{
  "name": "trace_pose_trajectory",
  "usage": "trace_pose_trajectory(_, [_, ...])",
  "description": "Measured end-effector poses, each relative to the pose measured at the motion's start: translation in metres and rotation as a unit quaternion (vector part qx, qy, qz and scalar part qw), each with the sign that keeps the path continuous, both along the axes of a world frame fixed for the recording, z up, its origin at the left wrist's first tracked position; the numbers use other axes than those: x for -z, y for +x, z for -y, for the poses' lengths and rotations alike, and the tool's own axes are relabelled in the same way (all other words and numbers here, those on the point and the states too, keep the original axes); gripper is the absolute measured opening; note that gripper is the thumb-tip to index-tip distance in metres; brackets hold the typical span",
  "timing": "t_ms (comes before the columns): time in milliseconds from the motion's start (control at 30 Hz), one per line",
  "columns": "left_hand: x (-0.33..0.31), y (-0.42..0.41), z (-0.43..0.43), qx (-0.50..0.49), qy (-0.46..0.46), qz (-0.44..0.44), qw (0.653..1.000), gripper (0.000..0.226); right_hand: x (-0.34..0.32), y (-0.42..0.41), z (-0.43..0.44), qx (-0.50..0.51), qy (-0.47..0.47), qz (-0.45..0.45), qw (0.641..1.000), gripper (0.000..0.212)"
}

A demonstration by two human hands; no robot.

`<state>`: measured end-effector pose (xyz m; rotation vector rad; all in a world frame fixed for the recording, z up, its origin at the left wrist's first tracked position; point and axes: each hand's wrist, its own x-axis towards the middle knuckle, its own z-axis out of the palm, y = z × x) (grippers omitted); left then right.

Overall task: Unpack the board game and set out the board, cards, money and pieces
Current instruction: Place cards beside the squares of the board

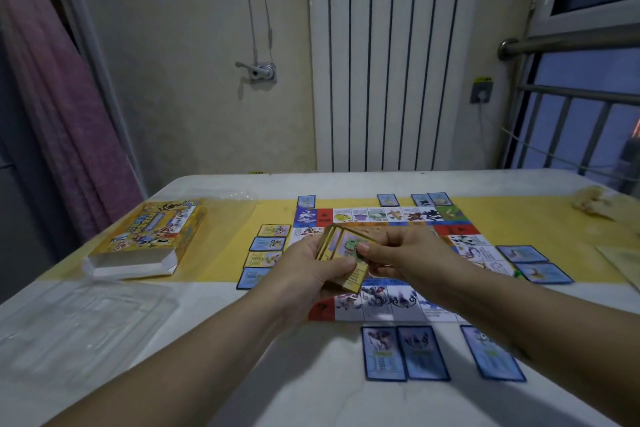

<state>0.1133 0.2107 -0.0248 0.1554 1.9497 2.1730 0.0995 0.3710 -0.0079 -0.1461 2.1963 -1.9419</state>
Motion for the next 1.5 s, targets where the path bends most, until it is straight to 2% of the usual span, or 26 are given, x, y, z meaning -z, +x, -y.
trace_pose_trajectory(167, [0.005, 0.007, -0.021, -0.015, 0.004, 0.005, 1.0, 0.02, 0.008, 0.008, -0.019, -0.019, -0.021, 0.006, 1.0, 0.012])
trace_pose_trajectory(333, [-0.008, 0.01, -0.051, -0.029, 0.012, -0.024, 0.999, 0.017, -0.002, 0.017, -0.042, 0.021, -0.062, 0.008, 0.998, 0.013])
trace_pose_trajectory(500, [-0.029, 0.015, -0.085, -0.029, 0.06, -0.025, 0.997, 0.01, -0.032, 0.025, -0.075, 0.074, -0.042, -0.052, 0.995, 0.013])
trace_pose_trajectory(600, [-0.033, 0.018, -0.093, -0.026, 0.068, -0.026, 0.997, 0.01, -0.045, 0.03, -0.106, 0.088, -0.031, -0.044, 0.995, 0.011])
trace_pose_trajectory(667, [-0.03, 0.023, -0.095, -0.003, 0.056, -0.02, 0.998, 0.014, -0.045, 0.036, -0.126, 0.097, 0.044, -0.039, 0.994, 0.01])
trace_pose_trajectory(700, [-0.027, 0.026, -0.096, 0.014, 0.04, -0.016, 0.999, 0.018, -0.042, 0.038, -0.137, 0.102, 0.133, -0.046, 0.985, 0.008])
trace_pose_trajectory(767, [-0.019, 0.033, -0.101, 0.042, -0.033, -0.025, 0.998, 0.028, -0.028, 0.042, -0.155, 0.082, 0.327, -0.051, 0.94, 0.011])
trace_pose_trajectory(800, [-0.016, 0.037, -0.104, 0.056, -0.095, -0.046, 0.993, 0.031, -0.019, 0.044, -0.16, 0.059, 0.389, -0.042, 0.919, 0.016])
trace_pose_trajectory(867, [-0.007, 0.045, -0.11, 0.1, -0.249, -0.128, 0.955, 0.032, 0.0, 0.049, -0.164, 0.022, 0.438, -0.023, 0.899, 0.019])
trace_pose_trajectory(900, [0.0, 0.049, -0.114, 0.129, -0.328, -0.189, 0.916, 0.032, 0.009, 0.051, -0.164, 0.014, 0.451, -0.026, 0.892, 0.019])
trace_pose_trajectory(967, [0.015, 0.055, -0.119, 0.191, -0.472, -0.299, 0.808, 0.032, 0.026, 0.054, -0.164, 0.019, 0.476, -0.046, 0.878, 0.021])
trace_pose_trajectory(1033, [0.031, 0.059, -0.123, 0.238, -0.559, -0.35, 0.713, 0.039, 0.039, 0.055, -0.164, 0.034, 0.491, -0.069, 0.868, 0.024])
trace_pose_trajectory(1067, [0.037, 0.06, -0.125, 0.253, -0.583, -0.352, 0.688, 0.043, 0.045, 0.055, -0.164, 0.047, 0.491, -0.079, 0.866, 0.025])
trace_pose_trajectory(1167, [0.043, 0.066, -0.132, 0.265, -0.628, -0.327, 0.654, 0.047, 0.057, 0.053, -0.162, 0.094, 0.467, -0.104, 0.873, 0.026])
trace_pose_trajectory(1300, [0.045, 0.069, -0.136, 0.257, -0.647, -0.322, 0.642, 0.048, 0.068, 0.053, -0.161, 0.126, 0.457, -0.116, 0.873, 0.032])
trace_pose_trajectory(1400, [0.043, 0.072, -0.139, 0.257, -0.653, -0.317, 0.638, 0.05, 0.07, 0.056, -0.161, 0.135, 0.507, -0.127, 0.842, 0.041])
trace_pose_trajectory(1500, [0.042, 0.073, -0.141, 0.255, -0.653, -0.311, 0.642, 0.049, 0.062, 0.07, -0.158, 0.122, 0.578, -0.186, 0.785, 0.038])
